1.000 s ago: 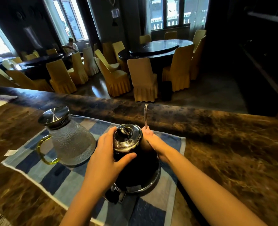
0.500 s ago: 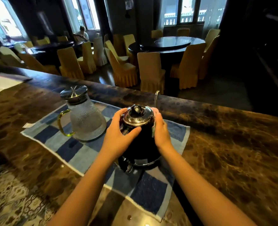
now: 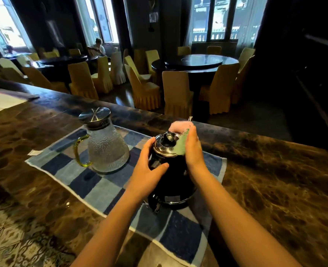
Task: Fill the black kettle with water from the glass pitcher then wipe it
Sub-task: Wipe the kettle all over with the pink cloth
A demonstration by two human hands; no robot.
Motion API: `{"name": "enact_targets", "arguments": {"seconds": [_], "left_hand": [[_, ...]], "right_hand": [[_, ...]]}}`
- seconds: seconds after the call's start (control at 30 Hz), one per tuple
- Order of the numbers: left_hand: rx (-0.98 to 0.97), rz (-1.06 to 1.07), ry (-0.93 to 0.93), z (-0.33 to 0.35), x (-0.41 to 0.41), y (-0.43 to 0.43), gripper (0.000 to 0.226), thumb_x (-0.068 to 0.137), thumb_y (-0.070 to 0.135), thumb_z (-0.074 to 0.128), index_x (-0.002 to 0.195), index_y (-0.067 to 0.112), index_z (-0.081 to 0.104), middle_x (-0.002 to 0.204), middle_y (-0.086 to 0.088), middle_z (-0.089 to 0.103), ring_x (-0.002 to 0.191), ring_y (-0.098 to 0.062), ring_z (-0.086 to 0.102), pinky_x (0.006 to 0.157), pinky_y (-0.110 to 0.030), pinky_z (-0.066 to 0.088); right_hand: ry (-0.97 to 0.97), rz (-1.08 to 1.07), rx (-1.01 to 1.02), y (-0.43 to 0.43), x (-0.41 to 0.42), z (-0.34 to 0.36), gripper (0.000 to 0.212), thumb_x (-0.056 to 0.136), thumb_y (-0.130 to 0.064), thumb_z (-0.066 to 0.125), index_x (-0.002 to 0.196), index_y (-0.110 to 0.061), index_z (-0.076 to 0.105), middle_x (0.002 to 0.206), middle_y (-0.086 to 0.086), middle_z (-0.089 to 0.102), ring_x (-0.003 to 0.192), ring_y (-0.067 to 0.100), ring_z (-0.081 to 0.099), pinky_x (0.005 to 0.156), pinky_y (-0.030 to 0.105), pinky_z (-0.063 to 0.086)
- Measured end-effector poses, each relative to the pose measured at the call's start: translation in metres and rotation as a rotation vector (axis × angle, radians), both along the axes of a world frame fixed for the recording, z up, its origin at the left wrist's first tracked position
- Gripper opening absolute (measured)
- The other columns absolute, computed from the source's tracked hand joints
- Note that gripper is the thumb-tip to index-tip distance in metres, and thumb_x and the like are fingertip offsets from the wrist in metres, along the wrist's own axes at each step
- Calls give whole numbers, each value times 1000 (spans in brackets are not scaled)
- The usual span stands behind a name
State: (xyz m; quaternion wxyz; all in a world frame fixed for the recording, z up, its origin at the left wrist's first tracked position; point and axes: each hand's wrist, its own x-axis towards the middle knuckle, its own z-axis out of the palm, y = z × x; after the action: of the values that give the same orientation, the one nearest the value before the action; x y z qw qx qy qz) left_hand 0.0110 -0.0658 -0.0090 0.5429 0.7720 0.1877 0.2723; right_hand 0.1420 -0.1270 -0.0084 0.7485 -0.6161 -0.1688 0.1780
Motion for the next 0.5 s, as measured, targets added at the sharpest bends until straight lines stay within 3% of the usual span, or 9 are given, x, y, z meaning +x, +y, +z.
{"name": "enact_targets", "arguments": {"seconds": [0.07, 0.13, 0.23, 0.3, 0.37, 0.4, 0.5], "left_hand": [[-13, 2, -1, -1, 0, -1, 73, 80, -5, 63, 116, 53, 35, 129, 24, 44, 117, 12, 44, 86, 2, 37], [-2, 5, 1, 0, 0, -2, 77, 78, -6, 64, 115, 54, 34, 123, 33, 40, 112, 21, 39, 82, 8, 32], [14, 6, 14, 1, -1, -3, 80, 76, -5, 64, 116, 56, 32, 121, 37, 38, 111, 19, 41, 83, 10, 30], [23, 6, 22, 1, -2, -3, 82, 75, -3, 65, 121, 55, 29, 124, 33, 40, 116, 12, 42, 85, 10, 28], [43, -2, 37, 1, -2, -2, 85, 76, -1, 65, 125, 54, 23, 132, 26, 39, 127, 5, 36, 95, 2, 29], [51, -11, 47, 1, -2, -2, 87, 77, 0, 65, 125, 56, 20, 134, 24, 39, 129, 4, 35, 101, -6, 30], [59, -53, 98, 2, -3, 0, 92, 78, 4, 64, 136, 54, 14, 143, 17, 38, 136, -3, 34, 113, -28, 32]], "right_hand": [[-27, -3, -112, 0, 12, -18, 49, 99, -46, 31, 119, -11, 59, 119, 10, 62, 110, 25, 56, 95, 38, 46], [-51, -28, -198, -7, 13, -41, 38, 99, -44, 34, 110, -18, 61, 111, 5, 62, 102, 17, 55, 83, 30, 43], [94, -103, -177, -21, -4, -68, 51, 99, -49, 29, 122, -14, 57, 126, 7, 59, 114, 20, 55, 98, 34, 42], [36, -102, -109, -28, -32, -71, 66, 91, -65, 26, 137, -22, 48, 138, 5, 54, 127, 20, 50, 110, 44, 37], [-3, -65, -39, -28, -54, -59, 76, 82, -79, 26, 140, -32, 43, 140, 0, 52, 129, 16, 49, 107, 45, 40], [-2, -44, 3, -26, -51, -47, 73, 83, -77, 29, 138, -32, 45, 137, -2, 55, 124, 13, 53, 102, 38, 45], [11, 50, 19, -10, -13, -4, 48, 94, -53, 39, 119, -19, 62, 107, -3, 70, 99, 7, 67, 76, 15, 52]]}}
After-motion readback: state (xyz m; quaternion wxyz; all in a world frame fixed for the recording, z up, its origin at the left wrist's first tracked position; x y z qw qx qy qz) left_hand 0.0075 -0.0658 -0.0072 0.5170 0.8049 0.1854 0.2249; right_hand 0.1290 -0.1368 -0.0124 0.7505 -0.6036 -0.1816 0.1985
